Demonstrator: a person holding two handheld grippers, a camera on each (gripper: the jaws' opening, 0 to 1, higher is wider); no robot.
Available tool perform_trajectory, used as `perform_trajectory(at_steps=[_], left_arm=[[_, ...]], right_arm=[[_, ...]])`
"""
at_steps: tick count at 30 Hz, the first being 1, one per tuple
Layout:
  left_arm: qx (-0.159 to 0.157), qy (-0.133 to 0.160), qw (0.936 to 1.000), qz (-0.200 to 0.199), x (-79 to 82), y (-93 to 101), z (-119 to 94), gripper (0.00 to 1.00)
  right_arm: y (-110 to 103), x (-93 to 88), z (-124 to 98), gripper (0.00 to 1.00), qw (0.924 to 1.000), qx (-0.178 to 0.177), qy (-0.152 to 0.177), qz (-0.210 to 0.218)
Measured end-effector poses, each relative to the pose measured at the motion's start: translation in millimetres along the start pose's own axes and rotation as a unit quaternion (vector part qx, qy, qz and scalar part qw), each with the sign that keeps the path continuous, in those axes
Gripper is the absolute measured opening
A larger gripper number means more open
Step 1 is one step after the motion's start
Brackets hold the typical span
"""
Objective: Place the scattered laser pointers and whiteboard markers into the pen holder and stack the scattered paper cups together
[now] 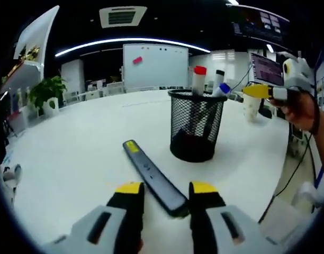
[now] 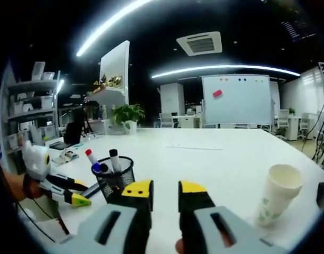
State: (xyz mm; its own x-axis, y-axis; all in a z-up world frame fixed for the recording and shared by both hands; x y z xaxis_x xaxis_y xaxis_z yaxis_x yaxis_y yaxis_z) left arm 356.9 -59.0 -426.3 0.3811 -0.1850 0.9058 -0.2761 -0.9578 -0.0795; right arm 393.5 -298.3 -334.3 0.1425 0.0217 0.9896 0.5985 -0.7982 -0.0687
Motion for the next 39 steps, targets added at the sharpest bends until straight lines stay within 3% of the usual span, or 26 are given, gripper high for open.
perform_trajectory(at_steps=[20, 39], left_arm=[[0.000, 0.011, 0.9999, 0.005, -0.5, -1.0, 0.4, 0.22], [0.019, 0.016, 0.9997, -0.003, 1.3, -0.9, 3.3, 0.22]], right_arm=[[0.6, -2.4, 0.6, 0.20, 1.0000, 0.001, -0.004, 0.002], [0.1, -7.0, -2.9, 0.20, 0.9999, 0.003, -0.009, 0.006]])
Point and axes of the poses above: the point that each gripper's makers call its tool centre point, and the gripper's own axes: z roughly forward along the fingers, y roughly to its right, x roughly out of its top, the point moved 3 cm from there along -z, roughly backward along the fingers, and after that the axes turned 11 degrees about x, right-handed, at the moved point
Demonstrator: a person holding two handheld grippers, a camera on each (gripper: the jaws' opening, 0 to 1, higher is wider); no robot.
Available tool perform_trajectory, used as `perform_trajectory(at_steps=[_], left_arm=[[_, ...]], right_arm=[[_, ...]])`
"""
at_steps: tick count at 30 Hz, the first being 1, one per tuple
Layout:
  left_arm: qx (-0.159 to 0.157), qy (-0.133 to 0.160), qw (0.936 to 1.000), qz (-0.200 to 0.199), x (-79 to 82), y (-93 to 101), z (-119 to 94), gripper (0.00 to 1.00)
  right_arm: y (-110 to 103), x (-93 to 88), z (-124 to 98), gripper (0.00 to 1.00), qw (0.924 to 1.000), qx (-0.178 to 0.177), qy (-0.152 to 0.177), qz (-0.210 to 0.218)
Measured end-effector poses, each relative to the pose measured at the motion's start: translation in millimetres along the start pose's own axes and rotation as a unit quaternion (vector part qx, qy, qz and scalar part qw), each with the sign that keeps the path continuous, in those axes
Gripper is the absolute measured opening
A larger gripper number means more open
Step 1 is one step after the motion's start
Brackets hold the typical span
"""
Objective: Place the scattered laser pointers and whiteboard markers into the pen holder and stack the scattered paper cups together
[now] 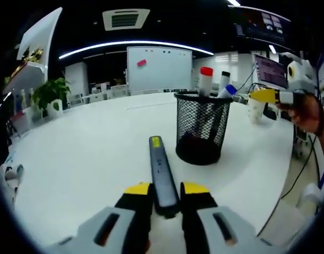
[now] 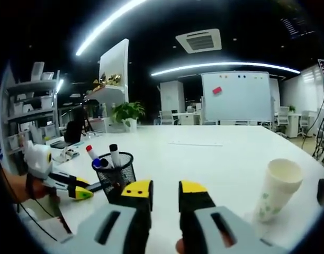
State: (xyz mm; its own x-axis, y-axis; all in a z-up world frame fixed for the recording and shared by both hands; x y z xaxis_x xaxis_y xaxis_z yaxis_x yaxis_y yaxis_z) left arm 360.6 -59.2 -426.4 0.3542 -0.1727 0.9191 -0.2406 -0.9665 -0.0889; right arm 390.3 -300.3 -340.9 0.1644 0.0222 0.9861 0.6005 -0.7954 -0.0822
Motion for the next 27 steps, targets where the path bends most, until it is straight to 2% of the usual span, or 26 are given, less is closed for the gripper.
perform_trajectory(at_steps=[13, 19, 27], left_arm=[[0.010, 0.011, 0.9999, 0.002, -0.6, -5.2, 0.9, 0.19], [0.008, 0.015, 0.9998, 0.009, -0.5, -4.8, 0.3, 0.19], [0.001, 0.033, 0.9995, -0.001, 6.1, -3.6, -4.8, 0.19]], right_arm=[[-0.4, -1.4, 0.7, 0.20, 1.0000, 0.000, -0.001, 0.001], [0.6, -2.3, -0.4, 0.20, 1.0000, -0.002, -0.001, 0.002], [-2.2, -2.7, 1.6, 0.20, 1.0000, 0.002, -0.003, -0.001]])
Point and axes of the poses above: the point that each gripper's makers call its tool centre point, and the gripper's own axes: z roughly forward along the fingers, y roughly to its right, x roughly out of its top, the point moved 3 cm from there along -z, roughly backward along the fingers, and after that the axes turned 11 degrees about x, right-handed, at the moved point
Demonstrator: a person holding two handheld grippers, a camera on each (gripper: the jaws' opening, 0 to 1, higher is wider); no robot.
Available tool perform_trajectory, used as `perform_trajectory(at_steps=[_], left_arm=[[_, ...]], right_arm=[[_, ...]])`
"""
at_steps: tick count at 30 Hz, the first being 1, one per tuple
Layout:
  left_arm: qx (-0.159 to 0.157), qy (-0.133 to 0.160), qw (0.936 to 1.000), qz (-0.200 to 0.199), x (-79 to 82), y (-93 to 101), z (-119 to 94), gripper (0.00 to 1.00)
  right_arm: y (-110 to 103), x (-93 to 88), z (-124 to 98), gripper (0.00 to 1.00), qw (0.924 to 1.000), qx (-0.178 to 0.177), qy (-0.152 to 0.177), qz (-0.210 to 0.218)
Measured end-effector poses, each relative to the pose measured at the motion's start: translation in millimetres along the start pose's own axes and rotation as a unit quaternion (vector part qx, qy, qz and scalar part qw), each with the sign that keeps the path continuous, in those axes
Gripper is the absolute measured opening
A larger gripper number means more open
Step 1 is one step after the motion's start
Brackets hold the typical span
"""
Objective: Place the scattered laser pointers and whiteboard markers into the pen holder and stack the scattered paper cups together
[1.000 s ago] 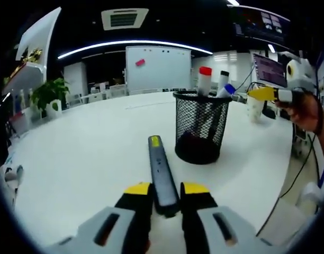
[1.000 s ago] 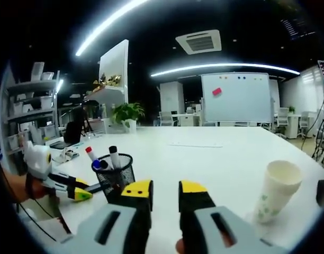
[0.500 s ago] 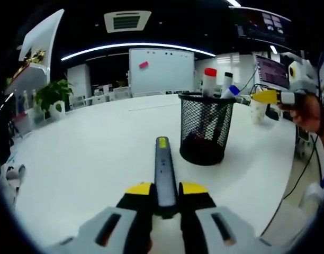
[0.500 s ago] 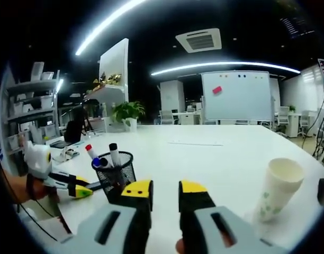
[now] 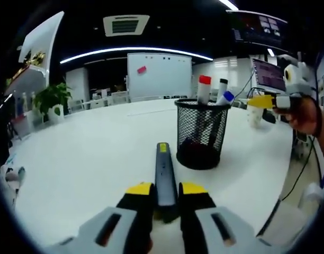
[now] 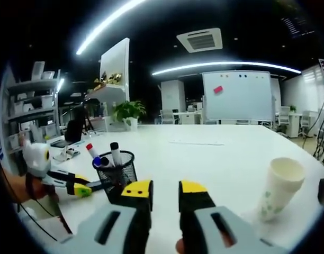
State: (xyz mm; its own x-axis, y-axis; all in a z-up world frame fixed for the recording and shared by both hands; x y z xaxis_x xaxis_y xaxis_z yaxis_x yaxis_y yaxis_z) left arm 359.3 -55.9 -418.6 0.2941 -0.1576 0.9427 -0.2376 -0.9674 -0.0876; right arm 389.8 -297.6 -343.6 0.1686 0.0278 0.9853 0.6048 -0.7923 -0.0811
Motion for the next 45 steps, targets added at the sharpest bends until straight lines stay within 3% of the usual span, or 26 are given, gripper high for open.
perform_trajectory(at_steps=[13, 45], left_arm=[[-0.002, 0.044, 0.9990, -0.001, 20.6, -2.2, -4, 0.19], [-0.015, 0.081, 0.9965, -0.017, 55.0, -6.6, -14, 0.19]], right_arm=[[1, -5.5, -2, 0.20, 1.0000, -0.003, -0.006, 0.003], [0, 0.6, 0, 0.20, 1.0000, 0.002, 0.000, -0.001]])
Point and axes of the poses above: the point that each gripper's makers call its tool centre point, and the gripper's own axes: z roughly forward along the fingers, y roughly to its right, x roughly out of its top, the point moved 3 cm from there along -z, roughly backward along the fingers, and after that the axes turned 11 degrees about x, right-handed, at the moved point
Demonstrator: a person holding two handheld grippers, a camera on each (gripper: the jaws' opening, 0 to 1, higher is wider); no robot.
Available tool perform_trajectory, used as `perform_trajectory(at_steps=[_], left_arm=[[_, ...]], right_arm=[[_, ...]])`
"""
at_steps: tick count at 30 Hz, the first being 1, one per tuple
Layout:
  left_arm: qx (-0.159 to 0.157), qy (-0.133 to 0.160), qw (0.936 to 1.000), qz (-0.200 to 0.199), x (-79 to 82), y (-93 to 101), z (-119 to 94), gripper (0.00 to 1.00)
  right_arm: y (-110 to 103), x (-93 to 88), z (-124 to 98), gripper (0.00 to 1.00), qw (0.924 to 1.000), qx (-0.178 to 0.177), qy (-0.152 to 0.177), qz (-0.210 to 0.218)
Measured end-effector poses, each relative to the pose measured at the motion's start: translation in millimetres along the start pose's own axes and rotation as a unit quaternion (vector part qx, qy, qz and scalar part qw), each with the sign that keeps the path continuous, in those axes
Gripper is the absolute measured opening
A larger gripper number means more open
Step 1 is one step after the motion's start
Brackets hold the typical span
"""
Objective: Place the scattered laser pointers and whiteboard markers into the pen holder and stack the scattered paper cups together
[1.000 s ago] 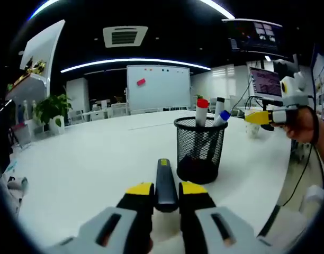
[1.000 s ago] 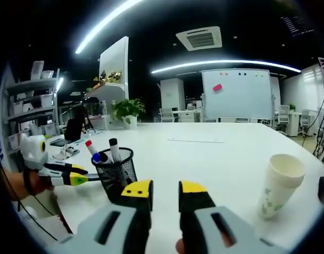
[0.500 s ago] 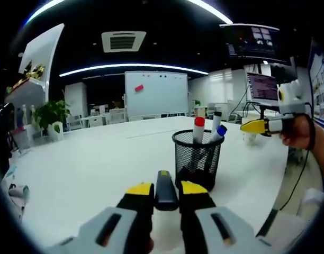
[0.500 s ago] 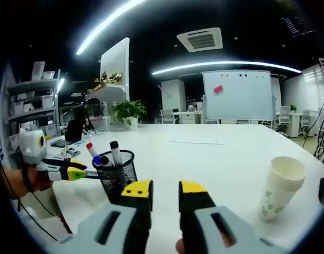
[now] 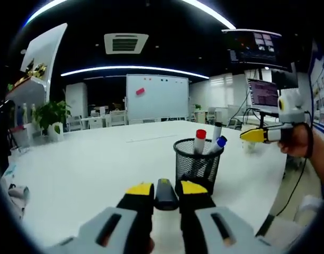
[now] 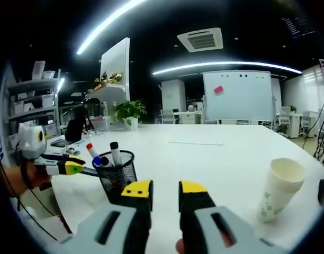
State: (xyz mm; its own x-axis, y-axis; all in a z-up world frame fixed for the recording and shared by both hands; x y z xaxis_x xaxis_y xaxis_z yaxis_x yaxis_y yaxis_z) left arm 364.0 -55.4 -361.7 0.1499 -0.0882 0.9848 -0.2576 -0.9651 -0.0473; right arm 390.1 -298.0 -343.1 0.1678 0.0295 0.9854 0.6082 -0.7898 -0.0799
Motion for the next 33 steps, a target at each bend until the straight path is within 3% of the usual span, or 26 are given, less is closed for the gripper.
perform_trajectory(at_steps=[33], left_arm=[[0.008, 0.036, 0.9991, -0.021, 31.4, -10.7, -5, 0.19]], right_arm=[[-1, -1.5, -2, 0.20, 1.0000, 0.003, 0.001, 0.002]])
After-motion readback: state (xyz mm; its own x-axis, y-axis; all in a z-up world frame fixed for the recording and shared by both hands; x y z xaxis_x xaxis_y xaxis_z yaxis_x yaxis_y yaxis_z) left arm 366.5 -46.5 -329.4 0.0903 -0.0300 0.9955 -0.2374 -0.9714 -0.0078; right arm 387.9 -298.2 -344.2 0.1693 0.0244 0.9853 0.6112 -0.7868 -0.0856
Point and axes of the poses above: the point that each gripper's makers call its tool centre point, and the gripper's own axes: z roughly forward along the fingers, y roughly to its right, x roughly out of its top, the point moved 3 cm from there along -z, roughly backward along the fingers, and after that the axes turned 11 degrees about x, right-handed, at the moved point
